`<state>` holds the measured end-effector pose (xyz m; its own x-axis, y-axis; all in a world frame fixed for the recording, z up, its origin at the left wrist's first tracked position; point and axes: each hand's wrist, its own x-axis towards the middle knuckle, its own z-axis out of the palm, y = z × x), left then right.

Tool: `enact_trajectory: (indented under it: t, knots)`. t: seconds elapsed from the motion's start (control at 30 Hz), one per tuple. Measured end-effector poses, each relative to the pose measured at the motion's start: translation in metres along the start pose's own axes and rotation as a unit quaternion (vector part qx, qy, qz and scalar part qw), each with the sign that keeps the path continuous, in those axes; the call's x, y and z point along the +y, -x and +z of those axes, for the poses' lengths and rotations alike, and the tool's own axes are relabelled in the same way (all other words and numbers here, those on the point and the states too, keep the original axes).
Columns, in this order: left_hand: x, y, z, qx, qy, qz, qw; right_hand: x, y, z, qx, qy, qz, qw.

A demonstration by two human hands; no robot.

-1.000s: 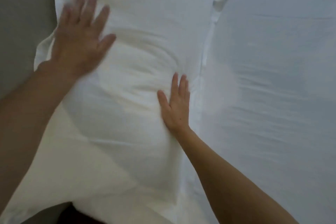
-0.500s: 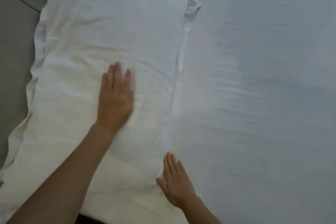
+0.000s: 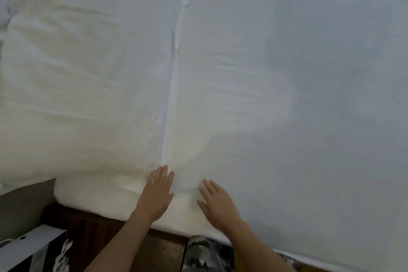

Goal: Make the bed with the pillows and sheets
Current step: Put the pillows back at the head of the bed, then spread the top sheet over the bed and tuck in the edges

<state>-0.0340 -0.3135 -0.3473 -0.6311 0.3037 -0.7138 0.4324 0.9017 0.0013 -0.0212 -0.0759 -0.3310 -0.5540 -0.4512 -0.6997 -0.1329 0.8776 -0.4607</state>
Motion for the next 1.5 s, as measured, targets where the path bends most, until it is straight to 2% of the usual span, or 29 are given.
enact_trajectory:
  t: [0.13, 0.23, 0.33, 0.43, 0.57, 0.67, 0.77, 0.87, 0.93, 1.1, 1.2, 1.33, 1.5]
  knots:
    - [0.043, 0.028, -0.050, -0.020, 0.055, -0.012, 0.998, 0.011, 0.041, -0.059, 0.110, -0.073, 0.010, 0.991]
    - [0.088, 0.050, -0.111, 0.042, 0.119, -0.033, 0.992, 0.024, 0.093, -0.092, 0.140, -0.091, 0.037, 0.985]
    - [0.136, 0.084, -0.167, 0.051, 0.172, -0.050, 0.982, 0.034, 0.157, -0.111, 0.173, -0.129, 0.076, 0.974]
    - [0.181, 0.119, -0.206, 0.090, 0.217, -0.053, 0.971, 0.043, 0.224, -0.116, 0.221, -0.155, 0.102, 0.957]
    - [0.231, 0.163, -0.235, 0.151, 0.266, -0.008, 0.952, 0.056, 0.303, -0.106, 0.258, -0.192, 0.126, 0.938]
    - [0.256, 0.194, -0.236, 0.171, 0.350, 0.021, 0.921, 0.062, 0.356, -0.090, 0.275, -0.233, 0.157, 0.919]
    - [0.274, 0.221, -0.229, 0.174, 0.437, 0.040, 0.882, 0.058, 0.413, -0.061, 0.326, -0.332, 0.191, 0.864]
    - [0.291, 0.242, -0.227, 0.173, 0.484, 0.072, 0.855, 0.044, 0.466, -0.031, 0.404, -0.457, 0.221, 0.761]
    - [0.303, 0.255, -0.227, 0.165, 0.503, 0.096, 0.843, 0.035, 0.498, -0.009, 0.440, -0.496, 0.238, 0.710]
    - [0.355, 0.271, -0.239, 0.114, 0.491, 0.173, 0.846, 0.023, 0.563, 0.038, 0.527, -0.549, 0.261, 0.594]
    - [0.402, 0.278, -0.249, 0.079, 0.451, 0.231, 0.858, 0.028, 0.594, 0.061, 0.555, -0.561, 0.269, 0.552]
    - [0.481, 0.281, -0.262, 0.050, 0.393, 0.297, 0.869, 0.056, 0.634, 0.090, 0.568, -0.566, 0.285, 0.526]
    - [0.606, 0.284, -0.254, 0.017, 0.344, 0.321, 0.882, 0.115, 0.700, 0.131, 0.593, -0.570, 0.305, 0.481]
